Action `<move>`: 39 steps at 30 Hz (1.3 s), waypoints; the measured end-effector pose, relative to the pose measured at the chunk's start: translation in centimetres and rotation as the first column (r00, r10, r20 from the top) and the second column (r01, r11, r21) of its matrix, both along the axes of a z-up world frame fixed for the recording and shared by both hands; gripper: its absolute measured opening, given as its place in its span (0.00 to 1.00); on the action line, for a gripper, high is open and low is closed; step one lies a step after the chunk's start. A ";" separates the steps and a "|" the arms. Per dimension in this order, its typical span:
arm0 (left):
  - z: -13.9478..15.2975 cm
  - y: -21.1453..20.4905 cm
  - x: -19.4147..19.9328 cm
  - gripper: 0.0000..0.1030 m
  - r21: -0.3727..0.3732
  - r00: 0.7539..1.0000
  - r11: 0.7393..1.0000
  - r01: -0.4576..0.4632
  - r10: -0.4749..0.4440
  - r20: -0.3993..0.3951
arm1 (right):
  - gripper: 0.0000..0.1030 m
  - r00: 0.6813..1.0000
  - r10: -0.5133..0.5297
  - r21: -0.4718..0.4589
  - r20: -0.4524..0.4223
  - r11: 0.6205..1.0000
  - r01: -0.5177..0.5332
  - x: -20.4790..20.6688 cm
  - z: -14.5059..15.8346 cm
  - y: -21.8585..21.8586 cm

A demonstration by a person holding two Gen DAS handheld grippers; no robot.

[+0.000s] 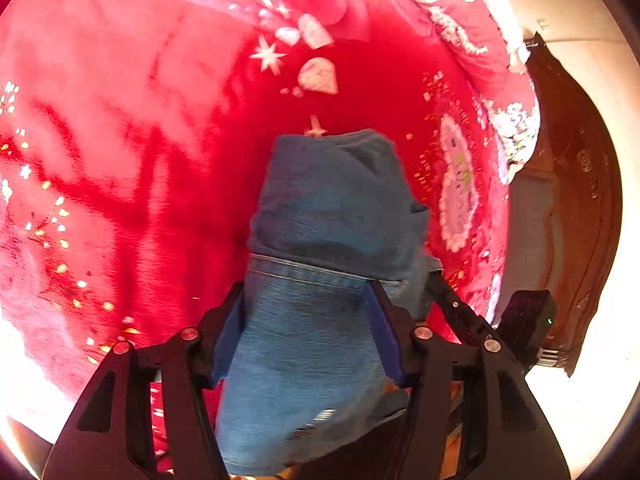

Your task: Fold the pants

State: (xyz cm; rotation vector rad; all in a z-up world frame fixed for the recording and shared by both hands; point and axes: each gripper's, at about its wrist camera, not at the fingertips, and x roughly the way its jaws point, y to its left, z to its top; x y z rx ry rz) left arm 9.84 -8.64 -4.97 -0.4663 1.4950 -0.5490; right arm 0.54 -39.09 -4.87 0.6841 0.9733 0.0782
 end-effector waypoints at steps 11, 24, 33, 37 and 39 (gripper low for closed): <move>0.4 -2.3 -0.4 0.55 0.237 0.988 0.971 -0.004 -0.034 0.152 | 0.16 0.999 0.016 -0.125 -0.048 0.992 -0.022 1.4 -1.8 0.4; 2.4 -2.7 -2.1 0.55 0.279 0.967 0.960 0.009 -0.079 0.241 | 0.40 0.998 0.012 0.036 -0.056 0.999 -0.010 -4.2 -0.3 -0.4; 2.7 -1.0 -3.4 0.58 0.275 0.967 0.961 0.010 -0.080 0.243 | 0.48 0.997 -0.014 0.076 -0.082 0.997 0.021 -7.1 -0.7 0.1; 2.3 2.0 -5.1 0.74 0.239 0.977 0.971 -0.027 -0.025 0.213 | 0.59 0.997 0.005 0.093 -0.071 0.996 0.001 -8.4 -0.2 0.6; 1.4 3.3 -5.9 0.75 0.190 0.988 0.981 -0.035 0.005 0.155 | 0.59 0.997 0.020 0.101 -0.069 0.995 -0.013 -8.9 -0.1 1.0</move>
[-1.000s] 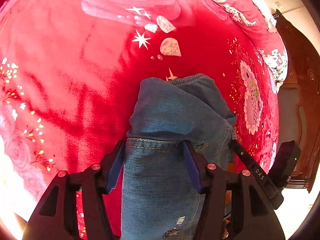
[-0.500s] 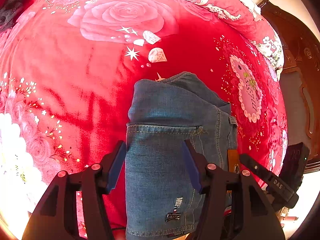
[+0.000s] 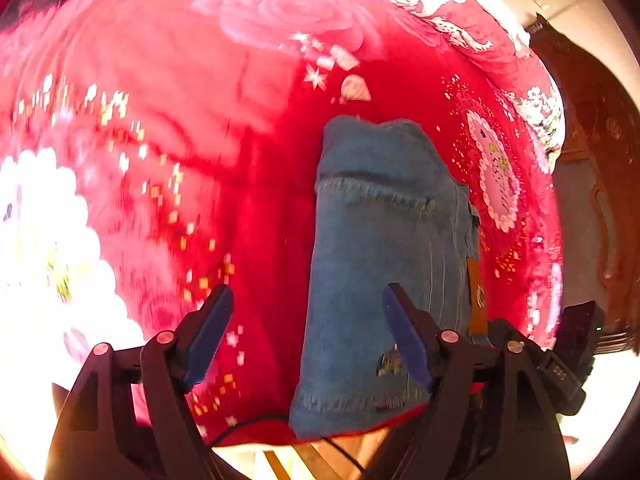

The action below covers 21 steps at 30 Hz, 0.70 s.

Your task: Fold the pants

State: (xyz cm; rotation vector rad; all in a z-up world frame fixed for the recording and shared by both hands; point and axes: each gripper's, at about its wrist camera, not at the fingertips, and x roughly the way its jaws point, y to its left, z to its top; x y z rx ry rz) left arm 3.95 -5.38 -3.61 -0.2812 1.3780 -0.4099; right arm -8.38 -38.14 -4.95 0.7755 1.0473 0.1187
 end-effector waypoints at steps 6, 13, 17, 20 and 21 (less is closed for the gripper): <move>-2.1 1.9 -2.5 0.79 -0.096 0.990 0.993 -0.065 0.052 -0.128 | 0.59 0.999 0.030 0.032 0.021 0.999 -0.031 -1.4 0.1 1.2; -4.5 0.2 -4.1 0.80 -0.114 0.970 0.993 -0.039 0.010 -0.244 | 0.53 0.997 0.077 0.004 -0.017 0.997 -0.077 -1.8 -1.2 2.3; -3.5 -1.4 -4.8 0.79 -0.194 0.965 0.981 0.015 -0.065 -0.252 | 0.19 0.989 0.133 -0.014 0.063 0.991 -0.132 -1.7 0.4 3.6; -1.9 -1.9 -5.5 0.79 -0.177 0.974 0.981 0.075 -0.110 -0.199 | 0.18 0.974 0.191 -0.052 0.123 0.981 -0.186 -2.6 3.1 5.0; -1.7 -1.9 -5.6 0.79 -0.172 0.974 0.982 0.083 -0.116 -0.193 | 0.17 0.971 0.198 -0.063 0.132 0.980 -0.191 -3.0 3.6 5.2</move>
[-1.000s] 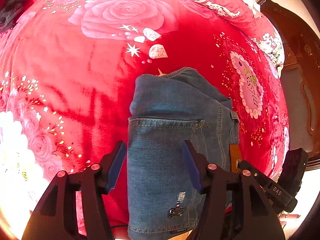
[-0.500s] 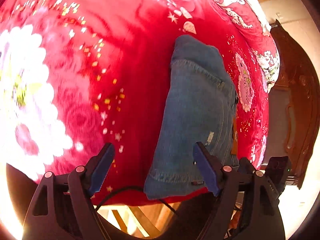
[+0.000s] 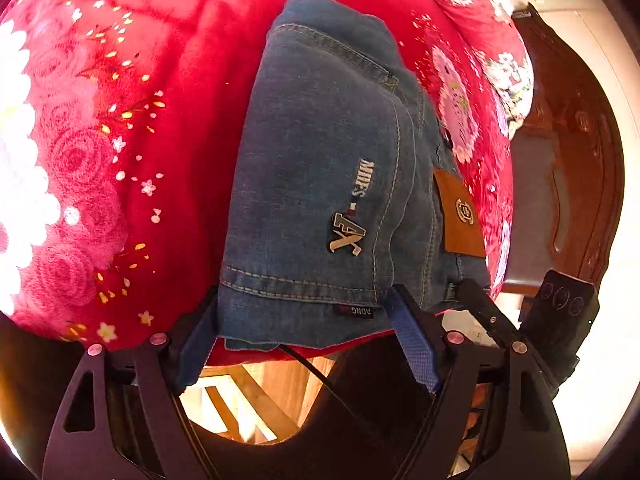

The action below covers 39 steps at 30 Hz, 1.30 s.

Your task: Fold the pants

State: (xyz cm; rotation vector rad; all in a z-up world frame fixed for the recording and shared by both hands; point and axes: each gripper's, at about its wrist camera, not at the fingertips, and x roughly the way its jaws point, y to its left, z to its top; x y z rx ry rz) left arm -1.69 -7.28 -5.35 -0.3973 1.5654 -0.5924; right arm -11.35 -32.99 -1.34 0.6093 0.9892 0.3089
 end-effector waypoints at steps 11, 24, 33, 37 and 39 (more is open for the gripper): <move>-2.7 0.9 -0.6 0.79 0.080 0.997 0.997 -0.005 0.011 -0.075 | 0.31 0.987 -0.039 -0.037 -0.158 0.999 0.033 0.1 -4.0 -0.7; 0.7 -1.9 7.4 0.80 0.068 0.994 0.996 -0.052 0.045 0.104 | 0.54 0.955 -0.282 0.056 -0.088 0.956 0.288 6.6 -3.3 -7.2; 0.1 -3.3 10.5 0.77 0.146 0.980 0.984 -0.107 0.079 0.185 | 0.04 0.976 -0.205 -0.131 0.076 0.968 0.214 11.9 -1.0 -4.8; -1.4 -2.2 11.2 0.77 0.136 0.984 0.980 -0.145 0.129 0.119 | 0.18 0.977 -0.188 -0.245 -0.104 0.957 0.158 13.7 -5.1 -5.1; -0.4 -1.2 10.8 0.77 0.074 0.987 0.988 -0.132 0.124 0.105 | 0.20 0.974 -0.212 -0.208 -0.081 0.959 0.192 12.8 -4.5 -5.7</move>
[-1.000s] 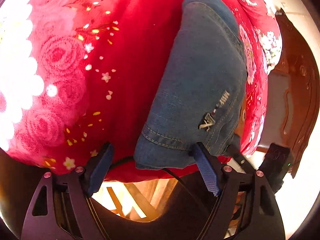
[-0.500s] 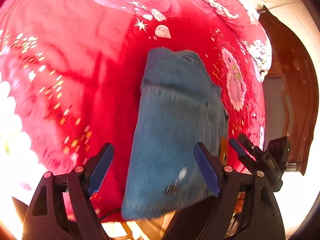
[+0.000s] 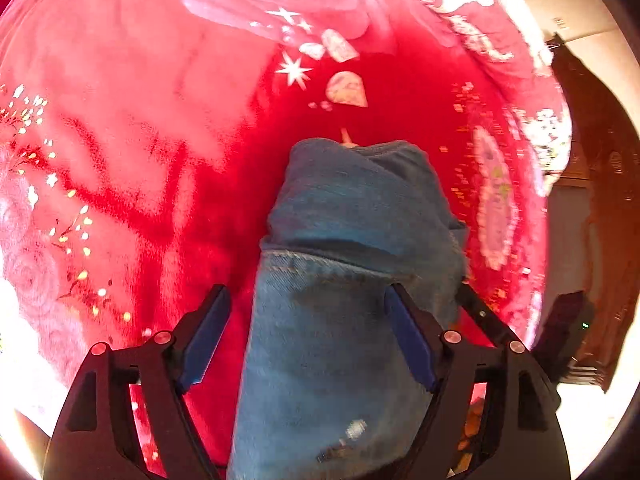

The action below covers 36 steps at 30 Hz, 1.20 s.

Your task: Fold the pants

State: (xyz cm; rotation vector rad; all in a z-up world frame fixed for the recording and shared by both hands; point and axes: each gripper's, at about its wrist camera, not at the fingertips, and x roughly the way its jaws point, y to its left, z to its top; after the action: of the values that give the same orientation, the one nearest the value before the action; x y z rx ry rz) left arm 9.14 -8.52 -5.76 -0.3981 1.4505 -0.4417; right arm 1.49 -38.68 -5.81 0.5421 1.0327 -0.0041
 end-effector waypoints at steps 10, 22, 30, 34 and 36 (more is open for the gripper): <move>2.4 -2.9 1.3 0.77 -0.112 0.999 0.994 0.004 0.002 0.054 | 0.19 0.982 0.061 0.060 0.178 0.996 -0.073 1.3 3.6 2.2; 1.4 -1.6 1.6 0.75 -0.004 1.000 1.000 -0.019 0.019 0.000 | 0.27 0.998 0.056 0.013 0.039 0.998 -0.056 -1.2 2.5 1.2; -1.6 -2.5 -7.8 0.79 0.157 0.967 0.957 0.243 -0.251 0.033 | 0.22 0.957 0.290 0.047 -0.024 0.956 -0.289 -7.0 1.4 5.6; -0.9 -3.0 -9.5 0.81 0.197 0.942 0.935 0.295 -0.319 0.102 | 0.26 0.970 0.238 0.073 -0.040 0.969 -0.235 -8.2 0.8 4.6; -0.2 -1.7 -9.5 0.81 0.136 0.956 0.954 0.268 -0.281 0.087 | 0.33 0.982 0.190 0.116 0.001 0.975 -0.189 -9.3 2.1 3.4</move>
State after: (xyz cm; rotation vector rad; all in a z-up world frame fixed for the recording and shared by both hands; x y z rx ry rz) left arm -0.41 -10.24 -5.94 -0.0706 1.4266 -0.5847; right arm -7.82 -35.24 -3.74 0.5472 1.0965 0.2236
